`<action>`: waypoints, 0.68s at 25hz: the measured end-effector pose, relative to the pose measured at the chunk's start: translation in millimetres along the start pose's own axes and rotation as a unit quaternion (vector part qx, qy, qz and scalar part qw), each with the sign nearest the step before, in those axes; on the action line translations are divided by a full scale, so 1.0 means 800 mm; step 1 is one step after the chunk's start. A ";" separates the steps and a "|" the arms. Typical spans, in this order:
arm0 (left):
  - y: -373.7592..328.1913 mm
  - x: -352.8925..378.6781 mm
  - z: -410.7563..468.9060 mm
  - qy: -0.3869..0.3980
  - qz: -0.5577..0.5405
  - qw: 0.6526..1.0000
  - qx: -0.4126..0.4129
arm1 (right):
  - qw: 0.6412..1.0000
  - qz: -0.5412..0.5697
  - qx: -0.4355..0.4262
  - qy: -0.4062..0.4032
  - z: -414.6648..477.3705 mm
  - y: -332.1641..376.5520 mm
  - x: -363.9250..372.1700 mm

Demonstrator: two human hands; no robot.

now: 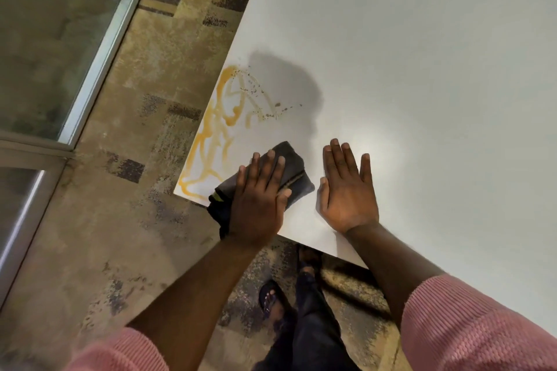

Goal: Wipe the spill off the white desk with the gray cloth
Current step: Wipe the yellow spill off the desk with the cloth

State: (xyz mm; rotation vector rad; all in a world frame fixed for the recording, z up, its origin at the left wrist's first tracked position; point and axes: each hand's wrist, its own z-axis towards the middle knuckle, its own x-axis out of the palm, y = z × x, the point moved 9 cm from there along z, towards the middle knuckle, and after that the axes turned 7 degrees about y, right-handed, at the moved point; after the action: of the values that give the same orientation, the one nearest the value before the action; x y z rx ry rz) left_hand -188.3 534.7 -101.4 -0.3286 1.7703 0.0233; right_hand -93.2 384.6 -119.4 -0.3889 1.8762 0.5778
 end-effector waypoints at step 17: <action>-0.030 0.004 0.013 -0.009 0.016 1.000 0.003 | 1.000 -0.010 -0.012 -0.001 -0.002 -0.001 0.000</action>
State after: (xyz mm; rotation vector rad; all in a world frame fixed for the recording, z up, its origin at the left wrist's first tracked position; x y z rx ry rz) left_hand -173.7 513.2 -103.3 -0.2948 1.7568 0.0452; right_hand -94.2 382.7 -119.3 -0.4217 1.8621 0.5871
